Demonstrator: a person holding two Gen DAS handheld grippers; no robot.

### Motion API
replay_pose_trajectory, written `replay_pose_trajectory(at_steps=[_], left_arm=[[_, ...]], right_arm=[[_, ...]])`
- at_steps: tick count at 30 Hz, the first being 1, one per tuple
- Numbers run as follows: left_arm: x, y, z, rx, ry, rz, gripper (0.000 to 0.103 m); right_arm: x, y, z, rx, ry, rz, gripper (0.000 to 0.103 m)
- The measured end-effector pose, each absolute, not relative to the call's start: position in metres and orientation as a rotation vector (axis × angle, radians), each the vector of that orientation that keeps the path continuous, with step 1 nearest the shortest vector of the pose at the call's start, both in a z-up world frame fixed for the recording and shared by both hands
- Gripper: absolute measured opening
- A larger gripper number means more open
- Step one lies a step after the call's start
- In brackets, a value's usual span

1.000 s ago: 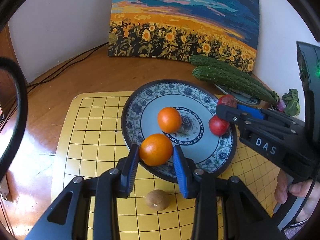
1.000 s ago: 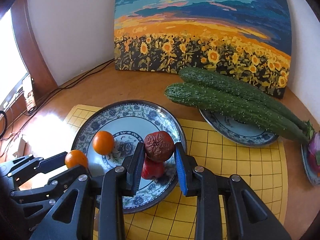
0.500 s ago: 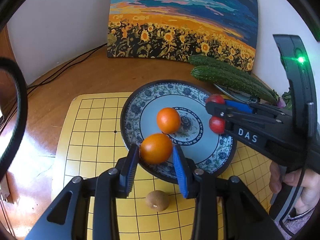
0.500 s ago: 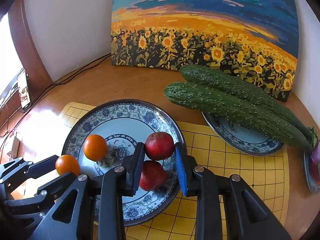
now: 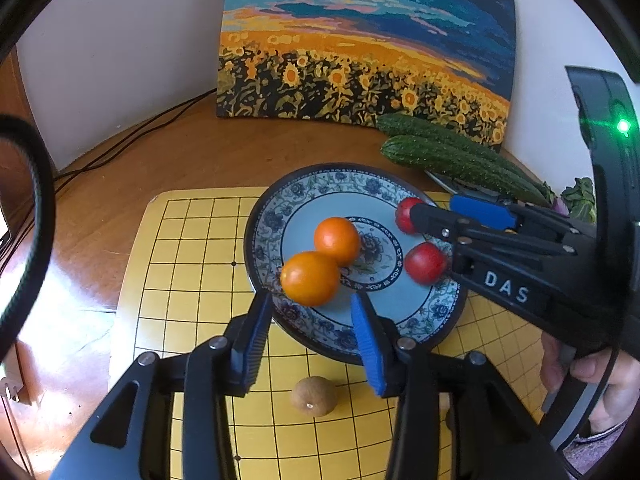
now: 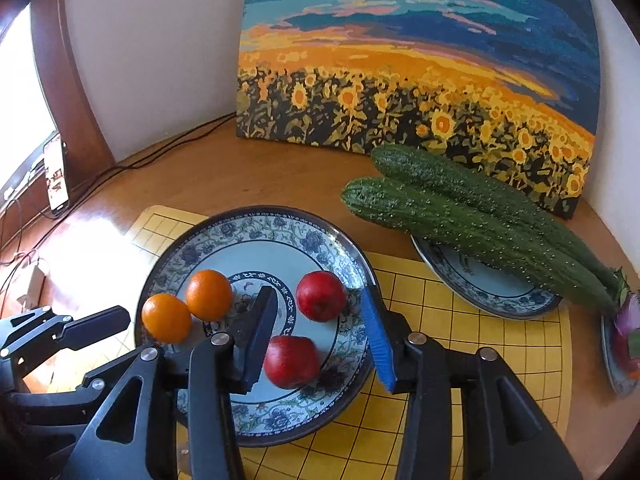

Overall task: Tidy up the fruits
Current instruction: 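Open both tools on the plate and withdraw them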

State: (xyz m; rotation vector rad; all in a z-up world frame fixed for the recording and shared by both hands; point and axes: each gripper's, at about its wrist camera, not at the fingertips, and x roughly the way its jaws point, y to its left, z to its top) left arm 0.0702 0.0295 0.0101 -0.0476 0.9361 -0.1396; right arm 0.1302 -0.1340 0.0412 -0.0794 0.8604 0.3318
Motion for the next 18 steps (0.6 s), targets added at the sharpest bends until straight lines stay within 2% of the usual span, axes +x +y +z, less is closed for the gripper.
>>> replay_pose_trajectory(at_steps=[18], left_arm=[[0.044, 0.033, 0.028, -0.066, 0.919, -0.160, 0.044]], right_arm=[[0.081, -0.165, 0.057, -0.004, 0.855, 0.314, 0.045]])
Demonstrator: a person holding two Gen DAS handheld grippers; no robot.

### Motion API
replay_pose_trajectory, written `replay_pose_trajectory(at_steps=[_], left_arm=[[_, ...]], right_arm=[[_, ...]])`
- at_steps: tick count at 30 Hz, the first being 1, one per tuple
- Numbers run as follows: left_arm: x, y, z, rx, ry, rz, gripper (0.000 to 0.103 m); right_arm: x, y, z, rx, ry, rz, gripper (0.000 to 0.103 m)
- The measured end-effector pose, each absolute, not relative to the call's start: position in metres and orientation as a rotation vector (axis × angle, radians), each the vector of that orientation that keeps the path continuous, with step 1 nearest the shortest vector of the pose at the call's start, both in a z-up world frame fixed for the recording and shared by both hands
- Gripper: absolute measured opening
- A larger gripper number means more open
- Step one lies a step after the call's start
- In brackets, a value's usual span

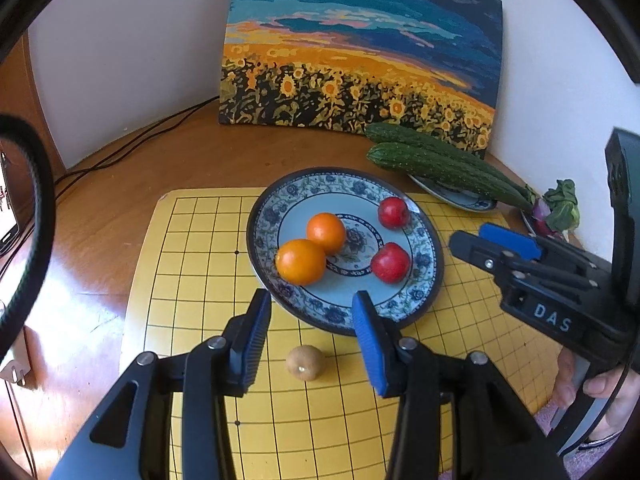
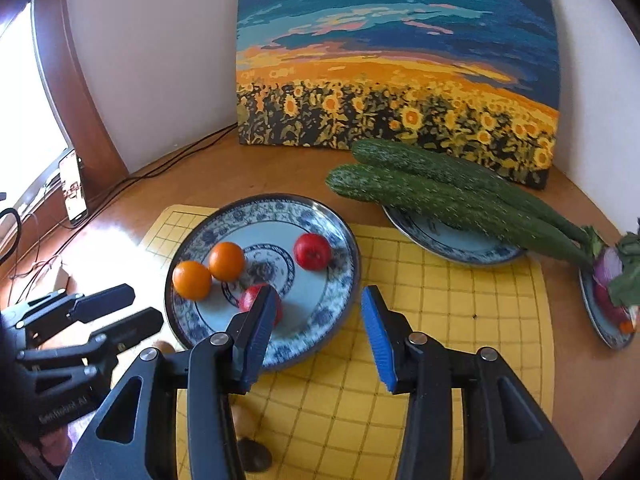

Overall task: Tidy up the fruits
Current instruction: 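Open both tools on the plate and withdraw them, then reach the right tool to the black plum while the left tool approaches a brown round fruit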

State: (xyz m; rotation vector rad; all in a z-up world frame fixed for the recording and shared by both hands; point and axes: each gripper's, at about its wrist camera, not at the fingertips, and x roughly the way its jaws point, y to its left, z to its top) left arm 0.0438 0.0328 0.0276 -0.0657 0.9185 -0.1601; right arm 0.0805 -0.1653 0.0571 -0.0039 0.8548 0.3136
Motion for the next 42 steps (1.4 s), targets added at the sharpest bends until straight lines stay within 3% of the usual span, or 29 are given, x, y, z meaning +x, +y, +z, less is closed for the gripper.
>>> replay_pose_trajectory(at_steps=[42], left_arm=[[0.024, 0.037, 0.000, -0.075, 0.983, -0.193, 0.044]], right_arm=[[-0.003, -0.203, 0.036, 0.067, 0.902, 0.264, 0.046]])
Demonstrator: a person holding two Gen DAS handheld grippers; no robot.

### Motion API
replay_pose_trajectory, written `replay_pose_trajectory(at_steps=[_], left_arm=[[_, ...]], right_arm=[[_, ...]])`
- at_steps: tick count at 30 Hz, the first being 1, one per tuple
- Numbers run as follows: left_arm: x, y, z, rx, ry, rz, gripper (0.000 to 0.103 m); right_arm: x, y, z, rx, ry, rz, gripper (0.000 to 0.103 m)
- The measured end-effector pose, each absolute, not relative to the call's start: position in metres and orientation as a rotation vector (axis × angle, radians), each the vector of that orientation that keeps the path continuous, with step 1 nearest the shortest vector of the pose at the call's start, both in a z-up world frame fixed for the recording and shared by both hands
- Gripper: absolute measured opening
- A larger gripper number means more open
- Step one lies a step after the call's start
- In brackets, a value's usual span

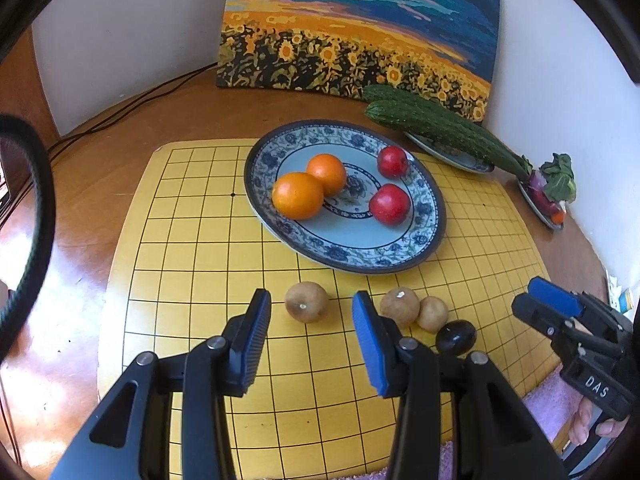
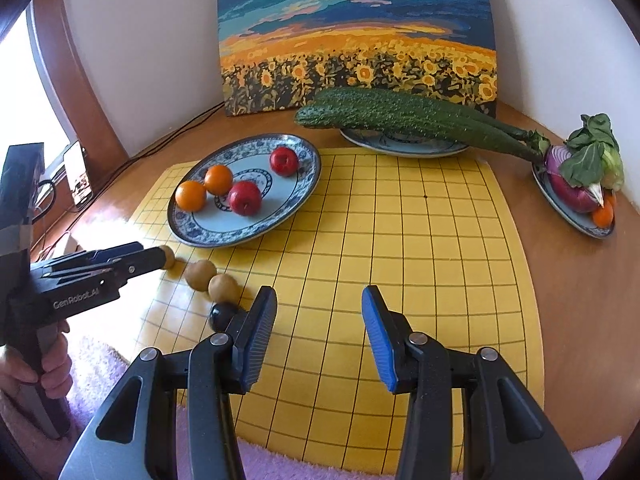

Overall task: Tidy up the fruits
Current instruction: 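Reach the right tool to the black plum while the left tool approaches a brown round fruit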

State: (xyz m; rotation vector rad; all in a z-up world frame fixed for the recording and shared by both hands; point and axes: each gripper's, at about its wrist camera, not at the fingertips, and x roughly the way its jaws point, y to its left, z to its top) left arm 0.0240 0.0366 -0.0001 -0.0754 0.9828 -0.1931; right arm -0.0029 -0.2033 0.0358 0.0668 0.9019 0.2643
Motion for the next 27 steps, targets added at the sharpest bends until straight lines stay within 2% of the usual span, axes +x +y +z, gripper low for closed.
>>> replay_pose_trajectory(at_steps=[11, 19, 27], left_arm=[[0.024, 0.034, -0.005, -0.052, 0.969, -0.190, 0.044], [0.025, 0.034, -0.011, -0.032, 0.970, -0.186, 0.027], [0.021, 0.037, -0.008, -0.032, 0.956, -0.194, 0.026]], right_arm=[[-0.007, -0.200, 0.026, 0.079, 0.929, 0.271, 0.046], [-0.009, -0.195, 0.024, 0.080, 0.934, 0.287, 0.046], [-0.010, -0.190, 0.024, 0.079, 0.932, 0.300, 0.046]])
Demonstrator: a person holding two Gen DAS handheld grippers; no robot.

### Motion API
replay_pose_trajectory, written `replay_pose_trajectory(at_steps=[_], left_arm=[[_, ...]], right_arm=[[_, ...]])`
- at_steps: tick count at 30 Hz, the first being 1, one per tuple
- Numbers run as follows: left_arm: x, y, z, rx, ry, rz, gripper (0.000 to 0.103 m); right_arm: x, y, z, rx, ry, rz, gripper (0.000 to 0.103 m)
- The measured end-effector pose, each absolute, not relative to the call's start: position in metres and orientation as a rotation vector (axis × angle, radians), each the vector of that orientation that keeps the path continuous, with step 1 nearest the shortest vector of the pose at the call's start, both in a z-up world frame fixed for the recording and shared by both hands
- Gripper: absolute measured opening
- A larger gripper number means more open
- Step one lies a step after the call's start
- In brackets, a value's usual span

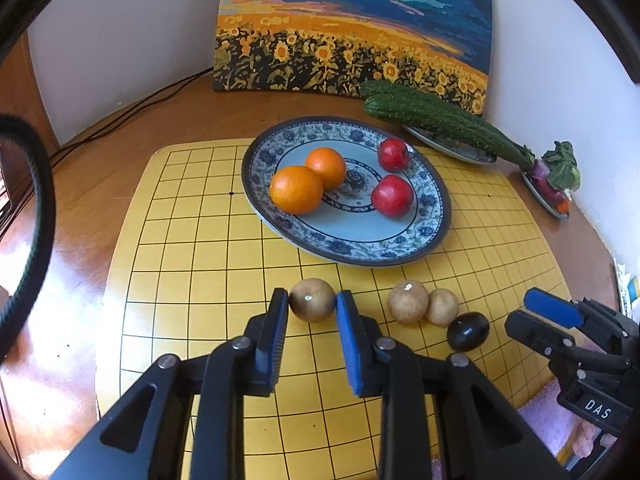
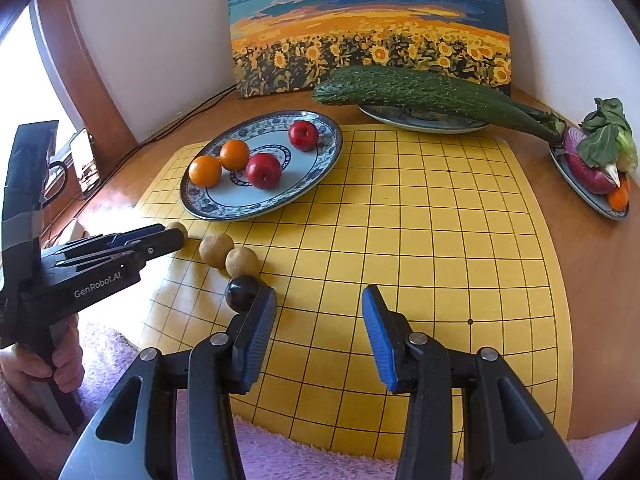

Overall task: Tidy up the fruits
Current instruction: 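Reach the right tool to the black plum while the left tool approaches a brown round fruit, then close the right tool on the black plum and lift it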

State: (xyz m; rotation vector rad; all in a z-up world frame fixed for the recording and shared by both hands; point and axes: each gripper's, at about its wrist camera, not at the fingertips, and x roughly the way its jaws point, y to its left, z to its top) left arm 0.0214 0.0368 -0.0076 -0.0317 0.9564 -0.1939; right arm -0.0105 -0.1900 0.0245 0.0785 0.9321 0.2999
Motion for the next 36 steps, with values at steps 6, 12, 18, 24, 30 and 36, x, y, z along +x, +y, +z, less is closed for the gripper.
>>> replay_pose_trajectory(at_steps=[6, 12, 18, 24, 30, 36], left_arm=[[0.017, 0.041, -0.002, -0.043, 0.944, -0.195, 0.026], [0.013, 0.046, 0.001, -0.060, 0.939, -0.195, 0.026], [0.011, 0.049, 0.004, -0.070, 0.933, -0.196, 0.026], [0.010, 0.050, 0.004, -0.080, 0.934, -0.199, 0.026], [0.011, 0.051, 0.004, -0.082, 0.934, -0.200, 0.025], [0.010, 0.051, 0.004, -0.079, 0.935, -0.202, 0.025]], right_arm=[[-0.012, -0.183, 0.026, 0.079, 0.926, 0.318, 0.046], [-0.014, -0.170, 0.024, 0.064, 0.930, 0.357, 0.046], [-0.010, -0.157, 0.018, 0.058, 0.949, 0.379, 0.046], [-0.008, -0.151, 0.014, 0.049, 0.955, 0.387, 0.045], [-0.006, -0.148, 0.012, 0.036, 0.952, 0.390, 0.041], [-0.004, -0.147, 0.011, 0.023, 0.950, 0.395, 0.033]])
